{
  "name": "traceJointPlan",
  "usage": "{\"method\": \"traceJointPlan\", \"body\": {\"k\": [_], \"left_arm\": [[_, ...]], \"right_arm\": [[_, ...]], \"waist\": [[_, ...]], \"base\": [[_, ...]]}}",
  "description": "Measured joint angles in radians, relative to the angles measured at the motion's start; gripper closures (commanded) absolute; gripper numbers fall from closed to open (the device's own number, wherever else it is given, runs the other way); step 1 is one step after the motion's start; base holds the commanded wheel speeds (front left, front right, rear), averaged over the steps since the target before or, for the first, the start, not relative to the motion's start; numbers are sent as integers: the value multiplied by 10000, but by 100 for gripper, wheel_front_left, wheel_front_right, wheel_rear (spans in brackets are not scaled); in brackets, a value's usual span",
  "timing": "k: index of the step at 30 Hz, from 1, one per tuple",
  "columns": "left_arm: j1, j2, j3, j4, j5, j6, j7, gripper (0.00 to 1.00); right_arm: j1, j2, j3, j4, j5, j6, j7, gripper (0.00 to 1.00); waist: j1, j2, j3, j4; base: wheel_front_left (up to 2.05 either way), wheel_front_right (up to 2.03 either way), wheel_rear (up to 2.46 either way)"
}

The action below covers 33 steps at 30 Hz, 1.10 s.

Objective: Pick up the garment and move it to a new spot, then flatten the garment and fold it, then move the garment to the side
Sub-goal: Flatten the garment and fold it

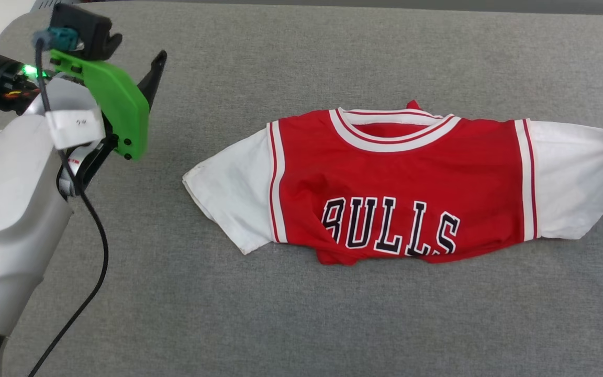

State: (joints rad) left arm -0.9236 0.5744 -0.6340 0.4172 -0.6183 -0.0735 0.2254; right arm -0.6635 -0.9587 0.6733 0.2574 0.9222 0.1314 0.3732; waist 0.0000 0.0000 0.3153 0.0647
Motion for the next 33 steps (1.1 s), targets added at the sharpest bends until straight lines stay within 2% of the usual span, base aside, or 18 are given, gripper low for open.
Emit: {"method": "traceJointPlan", "body": {"k": [5, 6, 9, 16, 24, 25, 26, 30, 33], "left_arm": [[-597, -73, -681, 357, -940, -424, 2610, 0], [-846, -138, -1039, 441, -1595, -500, 3829, 0], [-936, -128, -1482, 479, -2128, -541, 4784, 0], [-916, 36, -2500, 679, -3078, -543, 6077, 0], [-936, 278, -3616, 878, -3141, -543, 6264, 0], [-991, 305, -3739, 874, -3162, -543, 6263, 31], [-1034, 324, -3847, 878, -3189, -543, 6261, 100], [-1052, 332, -4222, 917, -3461, -545, 5919, 100], [-1016, 334, -4393, 917, -3513, -546, 5087, 100]], "right_arm": [[1, 12, 35, -81, -4, 0, -42, 100], [-7, 40, 105, -123, -6, 0, -40, 100], [-61, 88, 167, -150, -10, 0, -38, 100], [-375, 165, 318, -159, -19, 0, -40, 100], [-570, 213, 589, -111, -2, 0, -146, 100], [-601, 215, 619, -102, -2, 0, -174, 100], [-629, 221, 652, -84, 2, 0, -201, 100], [-663, 249, 782, 10, 84, 0, -407, 100], [-701, 274, 811, 104, 82, 0, -777, 100]], "waist": [[0, 0, 228, -198], [0, 0, 375, -308], [0, 0, 531, -414], [0, 0, 845, -571], [0, 0, 1031, -710], [0, 0, 1041, -720], [0, 0, 1037, -723], [0, 0, 913, -698], [0, 0, 696, -645]], "base": [[0, 0, 0], [0, 0, 0], [0, 0, 0], [0, 0, 0], [0, 0, 0], [0, 0, 0], [0, 0, 0], [0, 0, 0], [0, 0, 0]]}}
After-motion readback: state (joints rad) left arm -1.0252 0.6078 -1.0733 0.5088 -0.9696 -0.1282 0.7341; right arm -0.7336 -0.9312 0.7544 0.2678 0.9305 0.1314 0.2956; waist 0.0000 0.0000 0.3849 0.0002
